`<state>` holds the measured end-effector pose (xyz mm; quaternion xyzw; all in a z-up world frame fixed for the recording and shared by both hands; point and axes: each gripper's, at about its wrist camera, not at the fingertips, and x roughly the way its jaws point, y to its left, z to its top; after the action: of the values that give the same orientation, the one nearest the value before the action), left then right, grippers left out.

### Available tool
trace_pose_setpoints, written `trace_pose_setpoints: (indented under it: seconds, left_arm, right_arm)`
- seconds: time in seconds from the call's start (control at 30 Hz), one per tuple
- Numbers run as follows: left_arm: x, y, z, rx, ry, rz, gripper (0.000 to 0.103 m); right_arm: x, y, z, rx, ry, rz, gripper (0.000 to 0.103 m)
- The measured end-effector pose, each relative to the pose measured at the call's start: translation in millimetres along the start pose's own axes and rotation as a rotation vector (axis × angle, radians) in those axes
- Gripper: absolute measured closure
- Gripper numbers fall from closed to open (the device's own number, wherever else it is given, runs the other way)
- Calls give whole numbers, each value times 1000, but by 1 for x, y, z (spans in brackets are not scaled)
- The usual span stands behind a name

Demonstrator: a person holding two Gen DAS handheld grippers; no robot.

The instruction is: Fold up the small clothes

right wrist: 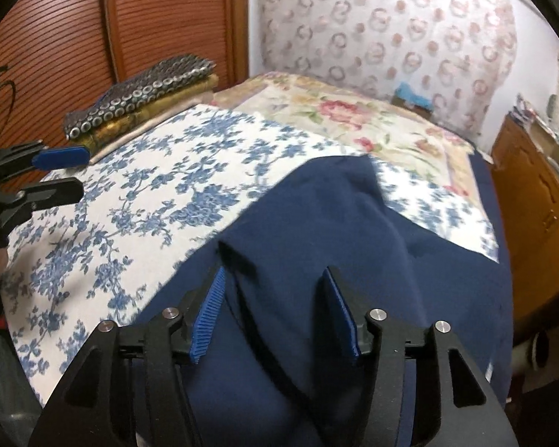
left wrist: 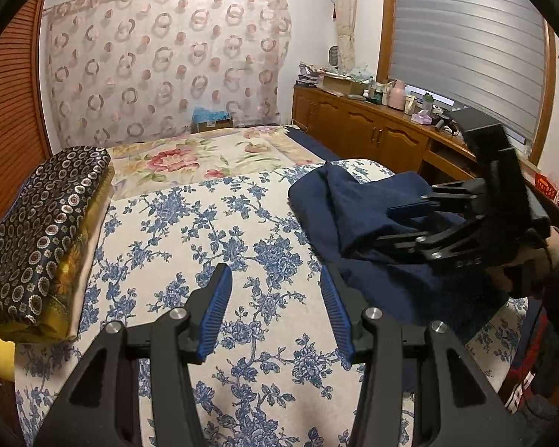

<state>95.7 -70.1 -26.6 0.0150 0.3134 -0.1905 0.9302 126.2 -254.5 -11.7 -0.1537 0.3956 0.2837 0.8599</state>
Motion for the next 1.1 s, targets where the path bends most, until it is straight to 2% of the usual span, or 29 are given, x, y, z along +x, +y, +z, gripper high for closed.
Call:
trace_pose_setpoints:
  seconds: [0.2,0.4,0.47,0.53,0.6,0.67,0.87,1.0,1.1]
  left_arm:
    - [-1,1,-3,-7,1,-4,55]
    - [0,2,-6,-14,9,-13,55]
    - [2,0,-8,-11,18,-22,55]
    - [4,-3,-10,-7,25,-23,55]
    - [5,-6,-11,-3,30,-29,55]
    - [5,-9,-12,4,34,-35,55]
    - [9,-21,-14,28,48,-54,55]
    - [10,-27,-14,33,54,-70,55]
    - [13,-31,-16,39,63,-81,55]
  right_arm:
    - [22,15,4,-55,48,-3,46]
    - [39,7,2,-25,91,-14,47]
    - [35,3,2,-9,78,1,61]
    - [29,-2,3,15,55,34,90]
    - [17,-9,4,37,18,31,94]
    - [2,-17,7,66,-29,27,95]
    - [-53,-72,16,149,-144,-121,96]
    - [-69,-116,21,190,-153,-237,96]
    - [-64,-145,21,219,-120,-315,96]
